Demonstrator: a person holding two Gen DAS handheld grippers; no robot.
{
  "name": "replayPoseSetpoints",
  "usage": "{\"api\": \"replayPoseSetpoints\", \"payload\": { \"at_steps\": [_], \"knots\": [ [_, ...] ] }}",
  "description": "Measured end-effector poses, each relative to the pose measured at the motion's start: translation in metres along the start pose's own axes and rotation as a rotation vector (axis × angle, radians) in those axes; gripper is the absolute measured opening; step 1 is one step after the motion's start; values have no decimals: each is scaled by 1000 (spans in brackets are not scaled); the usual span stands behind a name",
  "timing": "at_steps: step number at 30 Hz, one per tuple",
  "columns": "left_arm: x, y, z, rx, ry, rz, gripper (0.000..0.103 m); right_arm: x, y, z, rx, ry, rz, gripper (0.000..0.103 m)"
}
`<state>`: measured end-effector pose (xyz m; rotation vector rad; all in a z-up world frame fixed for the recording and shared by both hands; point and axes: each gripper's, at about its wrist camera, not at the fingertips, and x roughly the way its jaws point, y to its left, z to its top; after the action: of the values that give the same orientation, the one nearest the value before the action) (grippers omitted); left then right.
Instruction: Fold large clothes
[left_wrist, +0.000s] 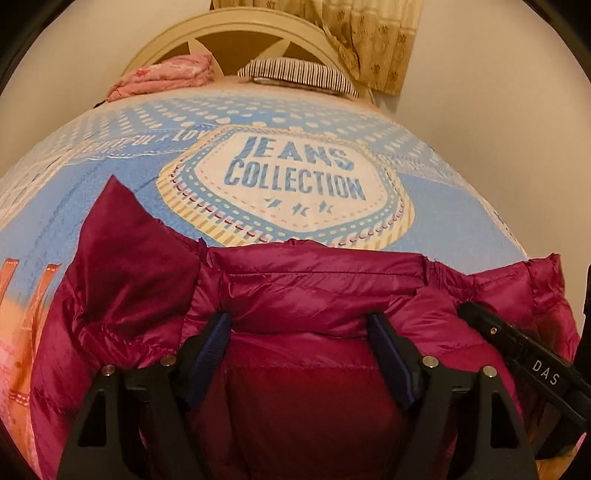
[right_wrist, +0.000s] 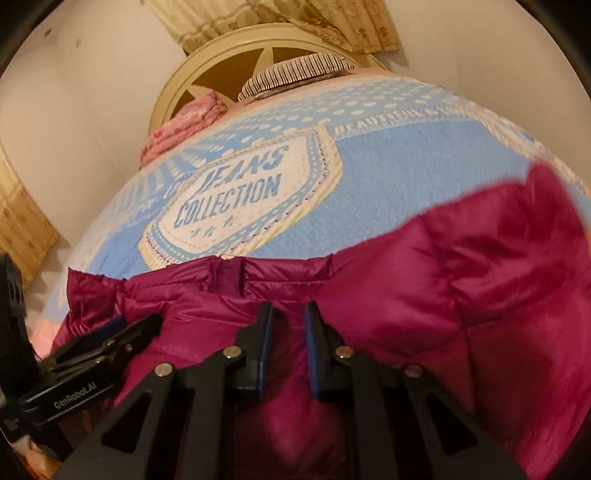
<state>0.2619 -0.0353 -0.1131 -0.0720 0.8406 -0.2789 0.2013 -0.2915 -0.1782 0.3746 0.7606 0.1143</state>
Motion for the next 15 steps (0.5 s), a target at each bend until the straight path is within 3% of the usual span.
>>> {"api": "replayPoseSetpoints", "payload": {
  "at_steps": [8,10,12,15],
  "knots": [
    [13,2,2,-18,15,12,78,12,-2,7,27,47,-9,9],
    [12,4,1,-28,16,0,78,5,-4,10,20,35,-61,4],
    [12,5,1,-33,17,-5,78,-17,-13,15,16,-34,-145,4],
    [12,3,1,-27,17,-3,78,-39,-48,17,76,-70,-268,4]
  ]
}}
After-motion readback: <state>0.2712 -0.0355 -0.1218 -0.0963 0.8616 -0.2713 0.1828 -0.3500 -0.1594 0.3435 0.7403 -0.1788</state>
